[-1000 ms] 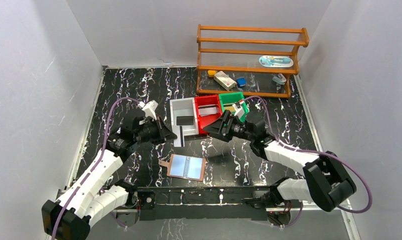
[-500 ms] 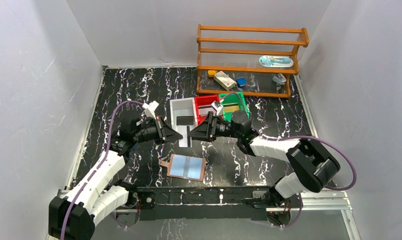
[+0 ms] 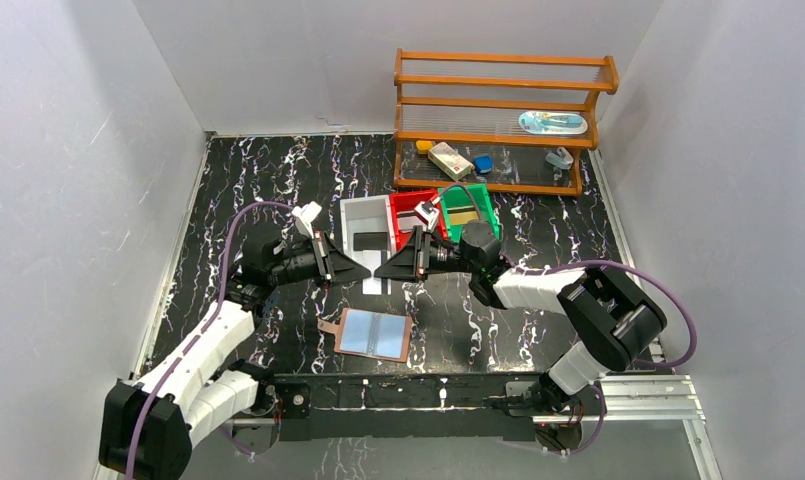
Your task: Take the credit cards out of the card holder
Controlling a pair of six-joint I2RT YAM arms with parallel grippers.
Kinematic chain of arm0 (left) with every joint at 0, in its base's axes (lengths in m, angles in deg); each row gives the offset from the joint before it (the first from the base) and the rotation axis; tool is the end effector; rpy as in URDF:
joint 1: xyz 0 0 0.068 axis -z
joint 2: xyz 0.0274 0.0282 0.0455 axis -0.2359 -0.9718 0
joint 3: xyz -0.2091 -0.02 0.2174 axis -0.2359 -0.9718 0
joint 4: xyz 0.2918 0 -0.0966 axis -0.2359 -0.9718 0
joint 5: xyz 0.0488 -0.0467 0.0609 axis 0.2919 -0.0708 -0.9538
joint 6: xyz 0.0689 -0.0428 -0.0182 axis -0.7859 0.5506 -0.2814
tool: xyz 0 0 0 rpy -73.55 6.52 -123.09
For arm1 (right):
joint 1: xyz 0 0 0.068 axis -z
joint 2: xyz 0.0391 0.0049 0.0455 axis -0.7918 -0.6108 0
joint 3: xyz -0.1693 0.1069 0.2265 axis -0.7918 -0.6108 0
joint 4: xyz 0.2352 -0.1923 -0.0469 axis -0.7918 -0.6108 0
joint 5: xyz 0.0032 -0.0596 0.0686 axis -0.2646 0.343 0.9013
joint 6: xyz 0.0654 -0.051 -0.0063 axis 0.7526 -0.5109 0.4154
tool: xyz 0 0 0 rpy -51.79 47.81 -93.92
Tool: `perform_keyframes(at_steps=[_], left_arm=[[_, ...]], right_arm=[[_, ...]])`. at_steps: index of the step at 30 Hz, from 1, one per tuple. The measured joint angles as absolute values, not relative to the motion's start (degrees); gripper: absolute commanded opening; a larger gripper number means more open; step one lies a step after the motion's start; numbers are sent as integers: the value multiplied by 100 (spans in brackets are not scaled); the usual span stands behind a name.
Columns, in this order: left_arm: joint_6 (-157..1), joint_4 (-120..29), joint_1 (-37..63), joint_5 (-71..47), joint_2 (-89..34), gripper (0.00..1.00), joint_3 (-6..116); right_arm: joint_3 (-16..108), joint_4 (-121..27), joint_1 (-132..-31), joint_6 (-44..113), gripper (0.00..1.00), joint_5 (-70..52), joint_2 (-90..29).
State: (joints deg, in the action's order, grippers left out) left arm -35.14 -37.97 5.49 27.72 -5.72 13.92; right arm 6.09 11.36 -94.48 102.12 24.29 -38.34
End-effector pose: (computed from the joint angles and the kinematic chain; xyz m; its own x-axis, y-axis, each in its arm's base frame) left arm 0.2263 -0.1357 0.2684 -0.8538 -0.2772 -0.4406 0.3650 0.2848 -0.8864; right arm 0.2402 0.2813 0.2211 -0.9377 0.1354 -0.3199 -0.3255 -0.0203 0.9453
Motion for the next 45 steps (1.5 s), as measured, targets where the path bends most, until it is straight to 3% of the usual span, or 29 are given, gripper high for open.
perform_keyframes(at_steps=[6,9,12,14,16,19,22,29,36,45], left_arm=[[-3330,-3432,516,2898,-745,3,1326],[-3339,-3430,521,2892,-745,32,1326],[-3389,-3593,482,2835,-749,54,1324],[-3483,-3808,468,2730,-749,75,1328],[-3678,-4192,464,2507,-747,87,1370],[-4069,-5029,455,1991,-714,97,1520],[-4482,-5825,453,1375,-635,98,1715],[-5079,-7073,453,-96,-625,98,1927],[-5636,-7685,453,-1309,-386,98,2292],[-5977,-7615,453,-1698,505,98,2279]], right_arm=[[602,1175,-9324,10262,10,2490,-3828],[602,1160,-9287,10236,5,2534,-3747],[605,943,-9188,10092,2,2529,-3561],[611,714,-9127,9926,1,2529,-3439],[703,137,-9057,9626,1,2490,-3299],[1219,-1564,-8952,8870,2,2031,-3146],[2281,-3800,-8768,7819,1,861,-3135],[3960,-6258,-8618,6000,1,-1038,-3325],[4810,-7052,-8622,4840,2,-2091,-4191],[4956,-6772,-8624,3277,3,-2111,-4737]])
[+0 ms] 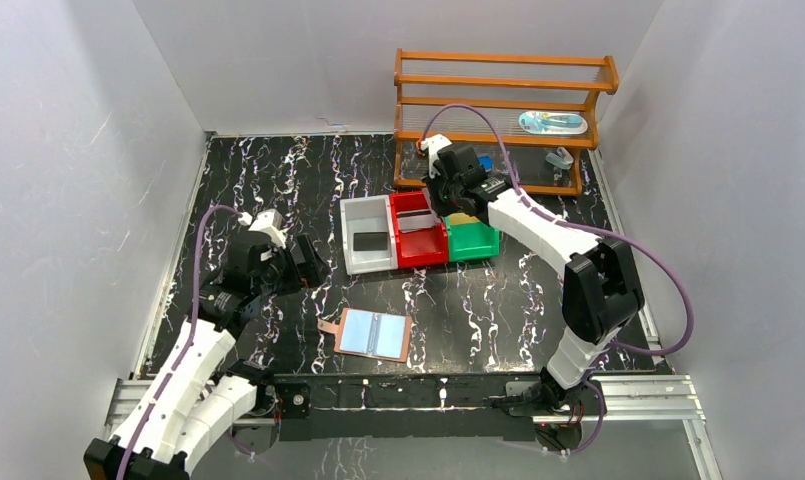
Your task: Take the credit cards out of the card holder
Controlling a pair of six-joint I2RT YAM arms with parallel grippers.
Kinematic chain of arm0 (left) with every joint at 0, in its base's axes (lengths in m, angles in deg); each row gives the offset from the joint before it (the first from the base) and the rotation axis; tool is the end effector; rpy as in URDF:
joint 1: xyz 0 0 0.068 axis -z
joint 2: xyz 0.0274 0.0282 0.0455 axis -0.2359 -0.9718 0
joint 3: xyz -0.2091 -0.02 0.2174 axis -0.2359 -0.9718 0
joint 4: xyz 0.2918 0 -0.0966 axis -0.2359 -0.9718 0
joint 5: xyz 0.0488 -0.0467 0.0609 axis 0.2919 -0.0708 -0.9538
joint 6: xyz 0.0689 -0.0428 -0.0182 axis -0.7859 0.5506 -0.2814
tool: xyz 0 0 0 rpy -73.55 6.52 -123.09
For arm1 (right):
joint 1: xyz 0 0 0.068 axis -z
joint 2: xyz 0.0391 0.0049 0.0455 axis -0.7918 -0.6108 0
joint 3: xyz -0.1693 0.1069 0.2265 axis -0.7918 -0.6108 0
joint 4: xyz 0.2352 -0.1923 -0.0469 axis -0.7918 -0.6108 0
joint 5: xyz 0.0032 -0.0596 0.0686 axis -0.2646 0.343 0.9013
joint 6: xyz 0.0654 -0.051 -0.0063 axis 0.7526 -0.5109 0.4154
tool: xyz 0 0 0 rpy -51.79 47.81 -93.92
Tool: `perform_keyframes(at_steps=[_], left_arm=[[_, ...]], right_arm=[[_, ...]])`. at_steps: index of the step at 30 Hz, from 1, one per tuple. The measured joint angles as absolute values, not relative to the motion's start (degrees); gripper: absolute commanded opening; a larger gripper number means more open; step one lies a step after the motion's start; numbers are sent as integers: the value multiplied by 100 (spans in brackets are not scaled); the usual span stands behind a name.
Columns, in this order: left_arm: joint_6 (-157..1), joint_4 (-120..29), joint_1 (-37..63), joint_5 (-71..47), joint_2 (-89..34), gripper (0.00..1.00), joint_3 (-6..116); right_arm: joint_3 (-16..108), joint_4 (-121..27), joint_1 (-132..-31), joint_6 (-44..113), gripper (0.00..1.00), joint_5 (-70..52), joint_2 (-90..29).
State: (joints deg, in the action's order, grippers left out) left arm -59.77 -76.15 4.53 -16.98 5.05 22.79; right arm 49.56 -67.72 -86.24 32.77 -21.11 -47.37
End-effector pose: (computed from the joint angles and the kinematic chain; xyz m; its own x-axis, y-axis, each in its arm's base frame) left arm 0.2122 -0.0742 0.2845 -0.6018 -0.3232 -0.7303 0.0721 0.8887 -0.4527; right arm 0.3927 0.2569 0.2759 -0.5746 -0.2796 -0.7692 -0.4553 0.8902 0.0165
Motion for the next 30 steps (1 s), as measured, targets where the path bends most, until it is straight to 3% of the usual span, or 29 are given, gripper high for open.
perform_keyframes(at_steps=[6,17,30], left_arm=[[-5993,-7670,453,-1864,379,98,2255],[-5990,-7731,453,-2039,580,98,2255],[-5990,-7748,453,-2028,453,98,2255]], right_arm=[[4714,-6051,-8720,1657,4,-1562,-4746],[4622,-6064,-8924,-1009,4,-1191,-4890],[4626,-6057,-9129,-2150,5,-1670,-5686]])
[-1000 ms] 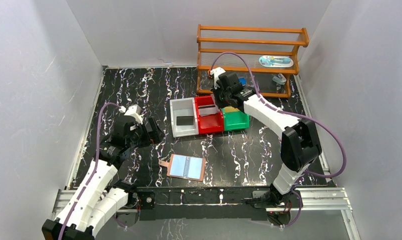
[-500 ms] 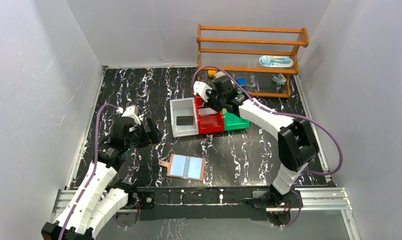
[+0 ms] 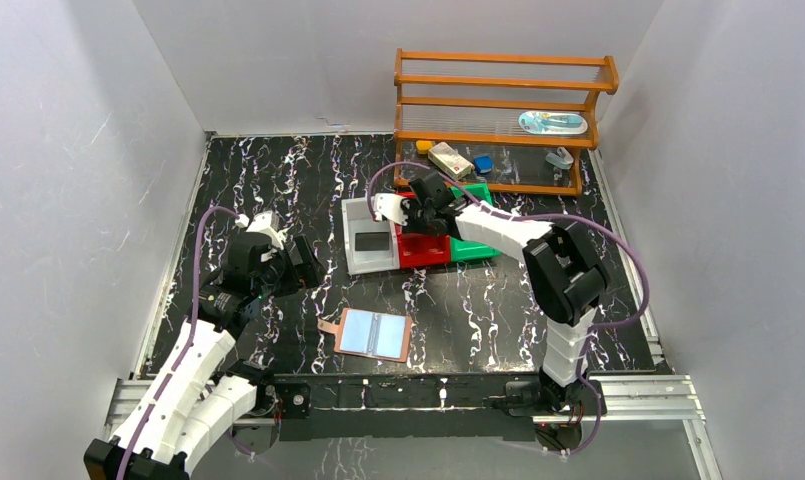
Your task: Take the credit cards out of the card holder
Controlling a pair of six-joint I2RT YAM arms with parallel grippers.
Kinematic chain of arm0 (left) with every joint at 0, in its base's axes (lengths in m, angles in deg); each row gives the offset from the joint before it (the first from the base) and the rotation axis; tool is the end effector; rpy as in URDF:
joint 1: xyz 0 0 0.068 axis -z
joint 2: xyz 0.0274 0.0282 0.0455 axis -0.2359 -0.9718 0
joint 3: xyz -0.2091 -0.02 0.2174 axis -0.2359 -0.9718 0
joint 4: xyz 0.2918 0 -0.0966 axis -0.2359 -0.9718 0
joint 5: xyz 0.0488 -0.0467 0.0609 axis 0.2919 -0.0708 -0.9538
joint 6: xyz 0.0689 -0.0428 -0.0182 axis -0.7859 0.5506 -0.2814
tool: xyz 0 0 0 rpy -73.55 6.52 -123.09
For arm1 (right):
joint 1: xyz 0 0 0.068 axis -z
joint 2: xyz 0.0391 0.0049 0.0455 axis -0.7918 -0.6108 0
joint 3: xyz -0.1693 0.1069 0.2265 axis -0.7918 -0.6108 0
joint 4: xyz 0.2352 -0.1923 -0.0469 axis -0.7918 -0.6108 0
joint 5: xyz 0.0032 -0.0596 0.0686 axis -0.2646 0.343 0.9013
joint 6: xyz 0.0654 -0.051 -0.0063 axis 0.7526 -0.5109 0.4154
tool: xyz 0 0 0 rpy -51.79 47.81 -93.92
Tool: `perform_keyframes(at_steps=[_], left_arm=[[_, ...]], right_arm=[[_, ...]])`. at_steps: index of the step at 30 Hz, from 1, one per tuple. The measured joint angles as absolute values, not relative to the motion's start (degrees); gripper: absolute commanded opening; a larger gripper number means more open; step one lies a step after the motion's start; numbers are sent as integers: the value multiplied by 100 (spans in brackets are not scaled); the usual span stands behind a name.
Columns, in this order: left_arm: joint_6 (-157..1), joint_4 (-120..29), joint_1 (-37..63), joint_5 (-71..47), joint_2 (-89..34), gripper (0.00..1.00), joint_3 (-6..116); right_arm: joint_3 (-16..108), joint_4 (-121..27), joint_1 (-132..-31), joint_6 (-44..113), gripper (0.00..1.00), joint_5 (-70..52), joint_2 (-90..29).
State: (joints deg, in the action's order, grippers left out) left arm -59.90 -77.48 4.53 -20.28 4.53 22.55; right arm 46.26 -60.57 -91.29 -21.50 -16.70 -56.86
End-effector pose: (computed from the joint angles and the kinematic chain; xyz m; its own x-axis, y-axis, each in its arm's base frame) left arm 0.2133 -0.0701 0.2780 -0.6043 -0.3213 -0.7291 0.0185 0.9092 -0.4160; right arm 0.3828 0.3090 0.1897 0.1116 -0.8829 -0.4561 -0.8293 0.1701 -0.5323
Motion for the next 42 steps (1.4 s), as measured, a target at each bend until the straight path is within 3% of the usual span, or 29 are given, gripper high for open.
perform_keyframes(at_steps=[16,20,29,34,42], left_arm=[[-5986,-7753,453,-2050,455,98,2255],[-5986,-7757,453,-2050,455,98,2257],[-5986,-7788,453,-2048,431,98,2255],[-5986,-7790,453,-2048,324,98,2257],[-5986,-7790,453,-2046,304,98,2257]], right_arm=[[4703,-5089,-9219,-2878,10,-2343,-6177],[4823,-5096,-9219,-2970,19,-2411,-6459],[4819,-5179,-9256,-3092,49,-2522,-6486],[4810,-5255,-9260,-2876,56,-2478,-6361],[4810,-5415,-9260,-2321,58,-2290,-6149]])
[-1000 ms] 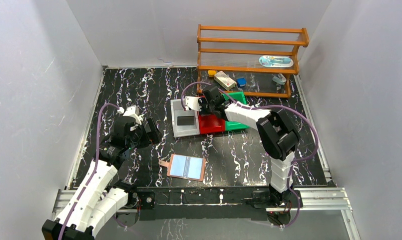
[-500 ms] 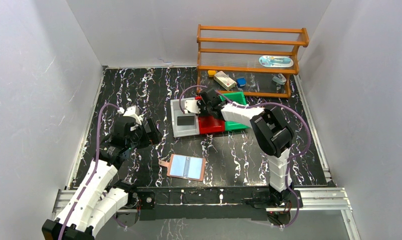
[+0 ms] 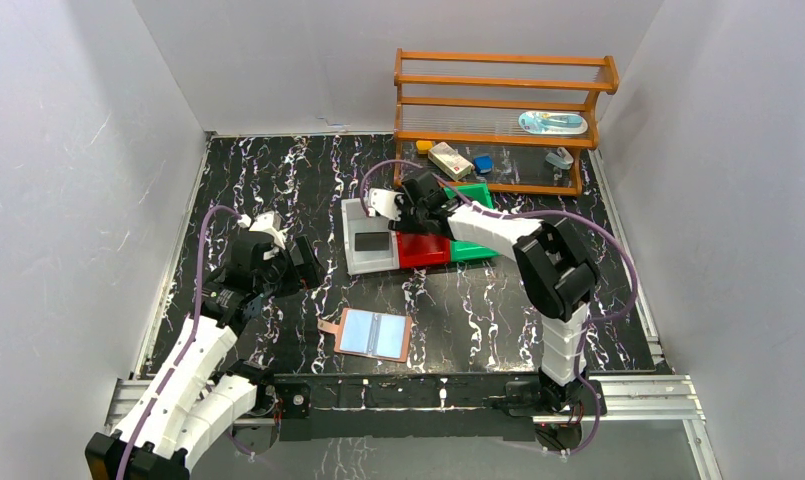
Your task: Take the credit cards out of the card holder
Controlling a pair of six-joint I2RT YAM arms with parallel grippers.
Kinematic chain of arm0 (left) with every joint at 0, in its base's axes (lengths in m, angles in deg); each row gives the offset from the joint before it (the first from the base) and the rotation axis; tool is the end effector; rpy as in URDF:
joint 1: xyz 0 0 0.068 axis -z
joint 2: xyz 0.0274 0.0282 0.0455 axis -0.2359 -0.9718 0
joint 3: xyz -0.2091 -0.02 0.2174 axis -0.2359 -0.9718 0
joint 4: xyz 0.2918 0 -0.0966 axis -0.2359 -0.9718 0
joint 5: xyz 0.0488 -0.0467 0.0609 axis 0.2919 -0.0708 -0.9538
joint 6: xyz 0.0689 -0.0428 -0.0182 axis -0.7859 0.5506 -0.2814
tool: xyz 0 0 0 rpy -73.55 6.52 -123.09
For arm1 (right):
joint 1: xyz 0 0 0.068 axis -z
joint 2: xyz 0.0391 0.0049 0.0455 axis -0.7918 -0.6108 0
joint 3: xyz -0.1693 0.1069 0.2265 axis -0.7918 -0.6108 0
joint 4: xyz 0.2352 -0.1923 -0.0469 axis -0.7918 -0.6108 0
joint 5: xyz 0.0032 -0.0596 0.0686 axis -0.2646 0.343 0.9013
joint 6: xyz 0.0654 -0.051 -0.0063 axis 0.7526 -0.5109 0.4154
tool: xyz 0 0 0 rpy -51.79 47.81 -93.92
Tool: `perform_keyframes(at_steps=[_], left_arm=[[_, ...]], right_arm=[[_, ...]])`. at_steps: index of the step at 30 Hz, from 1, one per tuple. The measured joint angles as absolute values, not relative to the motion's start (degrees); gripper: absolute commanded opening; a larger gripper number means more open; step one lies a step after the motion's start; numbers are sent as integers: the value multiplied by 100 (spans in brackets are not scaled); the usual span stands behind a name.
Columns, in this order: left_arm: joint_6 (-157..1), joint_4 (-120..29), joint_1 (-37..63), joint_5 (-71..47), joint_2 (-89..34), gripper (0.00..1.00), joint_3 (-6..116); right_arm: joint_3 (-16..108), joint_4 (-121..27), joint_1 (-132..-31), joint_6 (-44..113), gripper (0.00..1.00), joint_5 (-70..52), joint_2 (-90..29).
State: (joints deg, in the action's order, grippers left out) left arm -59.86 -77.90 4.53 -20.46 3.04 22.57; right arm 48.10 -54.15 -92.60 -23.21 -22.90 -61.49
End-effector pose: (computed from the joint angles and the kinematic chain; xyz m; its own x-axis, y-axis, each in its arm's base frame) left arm 0.2168 -0.0710 0.2719 -0.6256 -0.3149 -0.7137 0.0030 0.9139 -0.4059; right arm 0.3984 0.3268 0.1752 0.1277 -0.9023 -0.4118 -0.7602 0.1776 -0.6249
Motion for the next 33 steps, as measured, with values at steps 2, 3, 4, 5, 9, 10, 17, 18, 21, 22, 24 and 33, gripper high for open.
perform_keyframes(at_steps=[2,3,4,5,9,10,17,18,21,22,24,33], left_arm=[[-5986,-7790,453,-2044,300,98,2255],[-5986,-7788,453,-2039,293,98,2255],[-5988,-7788,453,-2033,280,98,2255],[-5986,-7788,453,-2022,263,98,2255],[-5988,-7781,453,-1923,162,98,2255],[-5990,-7775,453,-1869,116,98,2255],[-6045,-7576,453,-1340,-262,93,2226],[-6058,-7523,453,-1239,-351,93,2209],[-6100,-7462,453,-951,-640,89,2165],[-6102,-7451,453,-857,-716,88,2159],[-6102,-7381,453,-557,-911,87,2143],[-6030,-7093,508,498,-1803,83,1953]], right_arm=[[4808,-5439,-9260,-2067,59,-2201,-5976],[4801,-5439,-9260,-1895,59,-2139,-5854],[4782,-5432,-9260,-1698,61,-2059,-5694],[4751,-5417,-9260,-1516,63,-1984,-5524],[4510,-5332,-9269,-61,70,-1538,-4499],[4425,-5295,-9273,444,70,-1449,-4221],[3671,-5301,-9293,4341,63,-496,-3179],[3516,-5349,-9304,4781,62,-393,-3148],[2462,-5312,-9474,6328,58,-269,-2910],[2130,-5312,-9573,6691,57,-273,-2827],[1446,-5360,-9901,7476,55,-332,-2665],[782,-4901,-10681,9163,51,-435,-2768]])
